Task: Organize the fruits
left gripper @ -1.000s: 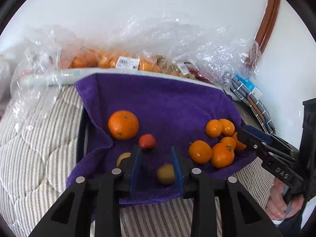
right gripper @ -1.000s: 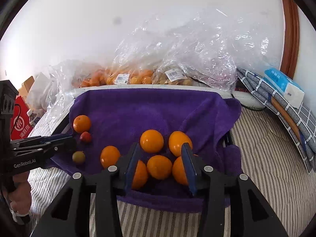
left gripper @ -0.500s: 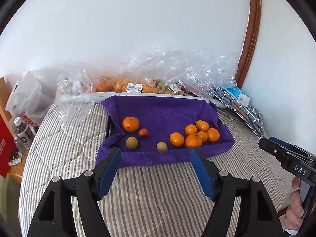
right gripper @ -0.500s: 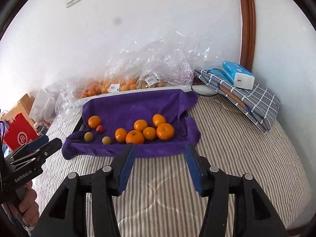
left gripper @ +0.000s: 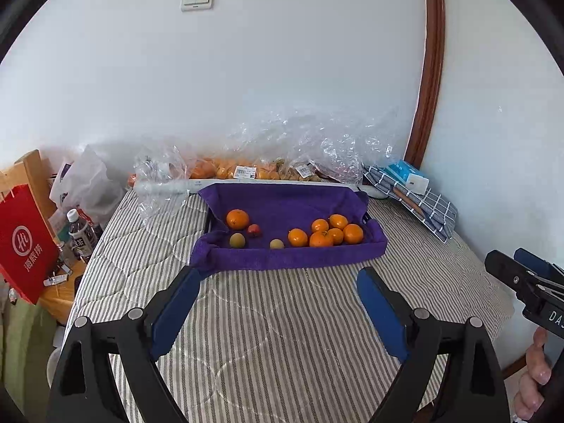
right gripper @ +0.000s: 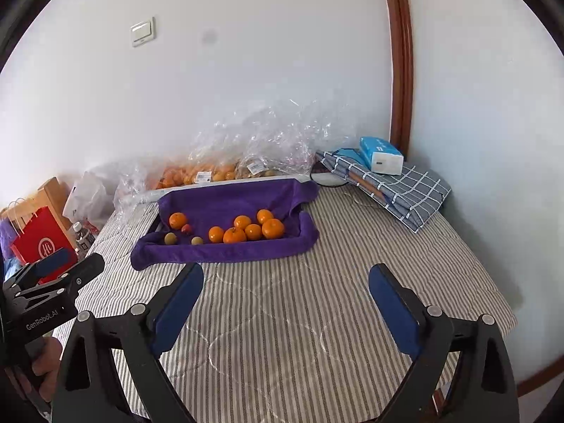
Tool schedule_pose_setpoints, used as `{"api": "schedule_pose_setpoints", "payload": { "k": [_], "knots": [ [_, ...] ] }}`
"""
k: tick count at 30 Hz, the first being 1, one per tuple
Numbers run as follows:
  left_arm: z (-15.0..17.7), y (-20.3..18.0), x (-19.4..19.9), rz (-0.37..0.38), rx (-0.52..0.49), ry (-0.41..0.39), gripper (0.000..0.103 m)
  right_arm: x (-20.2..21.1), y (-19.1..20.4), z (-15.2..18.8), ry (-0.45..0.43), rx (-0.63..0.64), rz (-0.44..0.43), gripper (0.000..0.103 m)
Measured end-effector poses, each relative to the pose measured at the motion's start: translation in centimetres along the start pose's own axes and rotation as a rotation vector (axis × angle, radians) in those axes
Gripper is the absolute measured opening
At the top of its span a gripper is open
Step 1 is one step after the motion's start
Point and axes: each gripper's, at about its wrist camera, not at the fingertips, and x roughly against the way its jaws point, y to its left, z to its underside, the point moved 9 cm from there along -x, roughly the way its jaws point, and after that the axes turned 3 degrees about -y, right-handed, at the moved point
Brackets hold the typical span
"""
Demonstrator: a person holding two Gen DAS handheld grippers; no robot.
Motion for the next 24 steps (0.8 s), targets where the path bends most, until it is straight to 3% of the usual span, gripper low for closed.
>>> {"api": "schedule_pose_setpoints", "payload": {
  "k": [9,24],
  "knots": [
    [-0.9,-1.0,2.5,-0.013,0.0,-0.026,0.092,2.7,-0.3,0.1,-0.027,0.011,0.018,0.099],
    [-1.2,-1.2,3.3,-0.034,-0.02,-0.038,0.092,3.2,-0.3,0.1,-0.033,0.003,0.016,0.099]
  ]
}}
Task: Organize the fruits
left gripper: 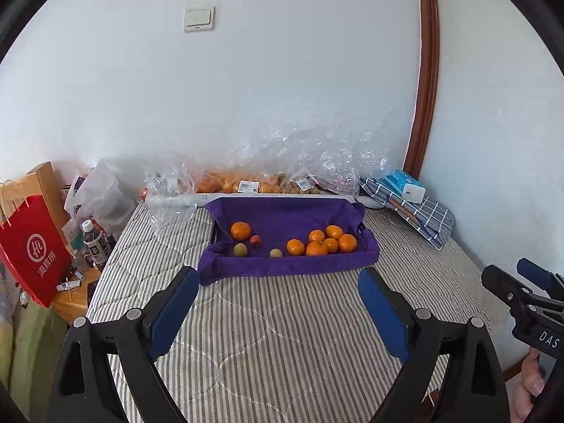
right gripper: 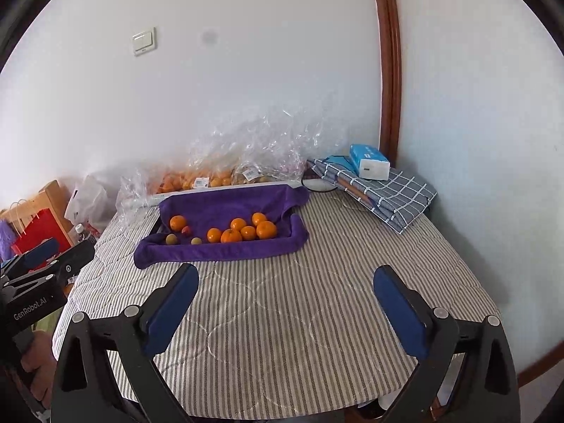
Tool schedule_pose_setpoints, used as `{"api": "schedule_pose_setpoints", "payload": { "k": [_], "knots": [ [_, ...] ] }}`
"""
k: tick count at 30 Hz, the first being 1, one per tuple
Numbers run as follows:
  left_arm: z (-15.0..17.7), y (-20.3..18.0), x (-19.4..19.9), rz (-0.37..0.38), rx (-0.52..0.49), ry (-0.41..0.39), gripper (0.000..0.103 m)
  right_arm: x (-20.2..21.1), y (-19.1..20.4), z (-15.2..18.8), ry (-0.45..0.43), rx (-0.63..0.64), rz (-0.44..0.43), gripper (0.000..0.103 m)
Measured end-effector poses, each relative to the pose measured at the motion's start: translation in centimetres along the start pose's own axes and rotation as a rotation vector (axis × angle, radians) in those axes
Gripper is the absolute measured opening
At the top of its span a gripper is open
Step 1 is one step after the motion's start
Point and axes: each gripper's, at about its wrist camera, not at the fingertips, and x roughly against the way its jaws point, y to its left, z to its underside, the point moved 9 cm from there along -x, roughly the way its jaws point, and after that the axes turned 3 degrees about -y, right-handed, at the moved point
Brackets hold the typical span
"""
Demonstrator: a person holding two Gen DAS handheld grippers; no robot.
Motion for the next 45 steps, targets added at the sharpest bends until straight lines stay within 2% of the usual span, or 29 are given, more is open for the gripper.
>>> {"api": "schedule_pose_setpoints", "payload": {
  "k": [45],
  "knots": [
    [0.4,0.8,0.6,0.009,0.011,-0.001,0.093,0.3,-0.1,-0.3,-0.003,-0.019,0.004,0.099]
  ]
}}
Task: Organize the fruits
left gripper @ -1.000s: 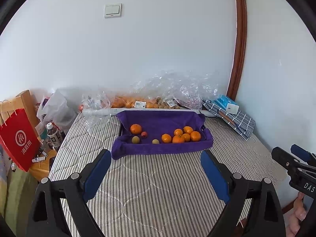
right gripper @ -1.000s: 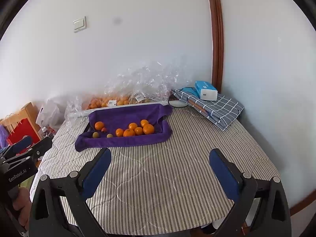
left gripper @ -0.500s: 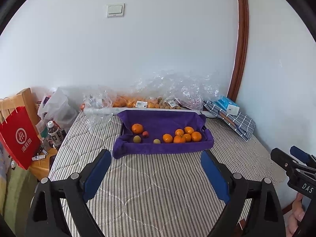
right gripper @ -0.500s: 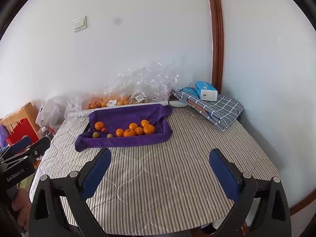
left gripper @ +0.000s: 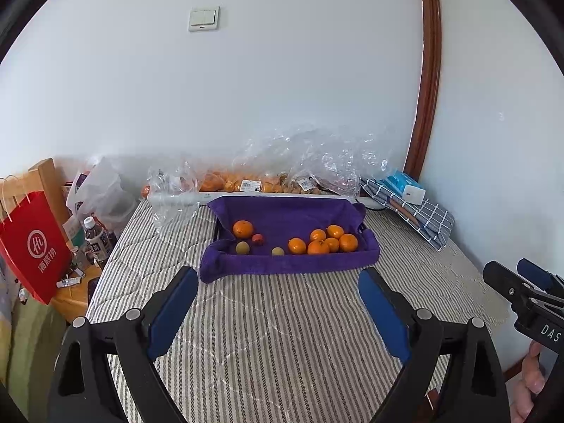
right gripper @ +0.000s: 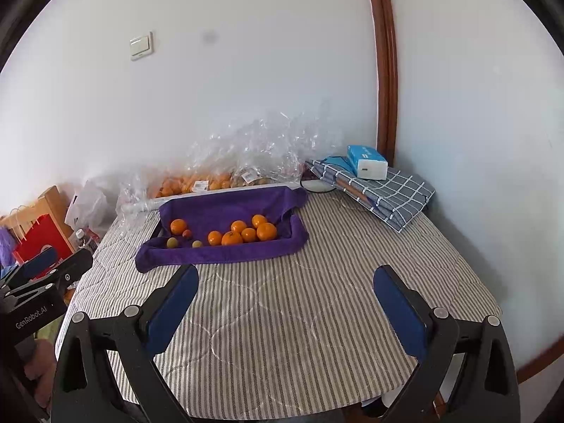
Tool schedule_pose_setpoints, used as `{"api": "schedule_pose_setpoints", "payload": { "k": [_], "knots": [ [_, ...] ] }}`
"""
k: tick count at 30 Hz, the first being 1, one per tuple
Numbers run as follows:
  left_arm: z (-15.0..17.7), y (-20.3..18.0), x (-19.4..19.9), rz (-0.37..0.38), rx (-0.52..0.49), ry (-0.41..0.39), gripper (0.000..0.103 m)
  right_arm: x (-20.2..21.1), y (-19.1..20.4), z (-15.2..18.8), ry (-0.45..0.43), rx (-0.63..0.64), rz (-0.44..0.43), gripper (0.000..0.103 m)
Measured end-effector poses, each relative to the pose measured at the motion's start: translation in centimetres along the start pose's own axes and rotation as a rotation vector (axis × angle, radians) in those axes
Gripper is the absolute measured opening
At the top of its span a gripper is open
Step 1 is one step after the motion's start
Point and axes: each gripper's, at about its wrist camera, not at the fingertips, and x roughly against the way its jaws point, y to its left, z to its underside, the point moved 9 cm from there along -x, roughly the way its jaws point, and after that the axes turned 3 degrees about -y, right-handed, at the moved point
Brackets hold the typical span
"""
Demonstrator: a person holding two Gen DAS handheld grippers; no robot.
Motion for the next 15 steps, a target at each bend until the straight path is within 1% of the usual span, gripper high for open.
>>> {"api": "schedule_pose_setpoints", "payload": {
  "k": [15],
  "knots": [
    [-0.25,0.03,0.4,-0.011,-0.004,-0.004,0.093,0.09,0.05,0.2,-0.004,0.002,0.005,0.099]
  ]
}}
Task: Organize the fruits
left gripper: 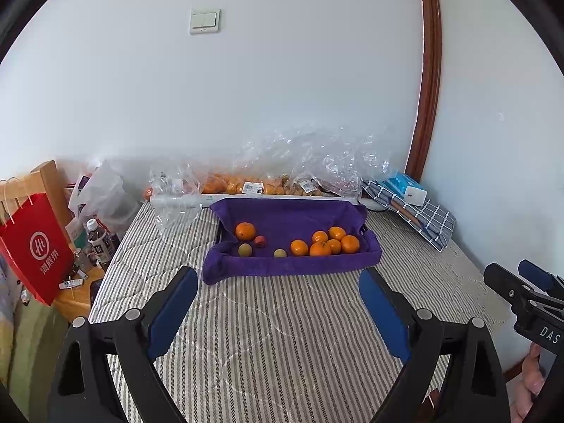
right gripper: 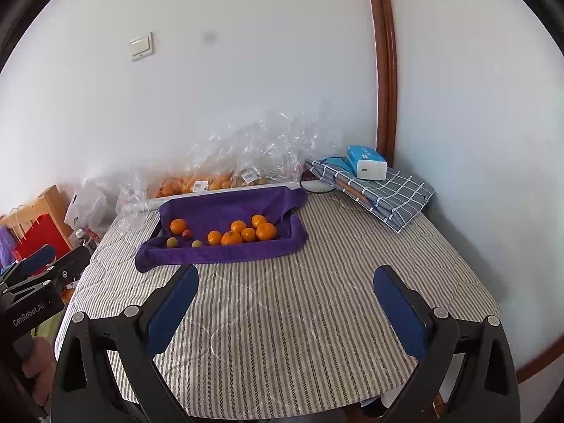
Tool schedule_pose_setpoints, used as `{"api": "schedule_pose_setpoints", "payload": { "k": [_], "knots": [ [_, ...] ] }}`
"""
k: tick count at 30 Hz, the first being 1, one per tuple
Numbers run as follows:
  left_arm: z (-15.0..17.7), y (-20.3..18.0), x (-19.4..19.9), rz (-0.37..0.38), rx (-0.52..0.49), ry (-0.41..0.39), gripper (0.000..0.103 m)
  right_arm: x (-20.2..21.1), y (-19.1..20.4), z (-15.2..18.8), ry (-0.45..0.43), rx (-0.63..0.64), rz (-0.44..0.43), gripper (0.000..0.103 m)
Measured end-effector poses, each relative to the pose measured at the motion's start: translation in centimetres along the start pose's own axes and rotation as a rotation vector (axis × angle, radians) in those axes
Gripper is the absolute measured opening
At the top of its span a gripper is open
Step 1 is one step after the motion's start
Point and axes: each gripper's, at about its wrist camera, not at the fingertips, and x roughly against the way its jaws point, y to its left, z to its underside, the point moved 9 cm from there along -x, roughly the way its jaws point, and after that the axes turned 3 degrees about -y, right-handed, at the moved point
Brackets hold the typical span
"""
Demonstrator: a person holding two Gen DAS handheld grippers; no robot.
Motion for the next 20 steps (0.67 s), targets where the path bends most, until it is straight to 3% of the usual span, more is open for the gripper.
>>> {"api": "schedule_pose_setpoints", "payload": {
  "k": [20],
  "knots": [
    [-0.09,0.31,0.48,-0.006,-0.009,-0.016,0.093,0.31,0.21,-0.11,-0.01,-0.003,-0.006,0.099]
  ]
}}
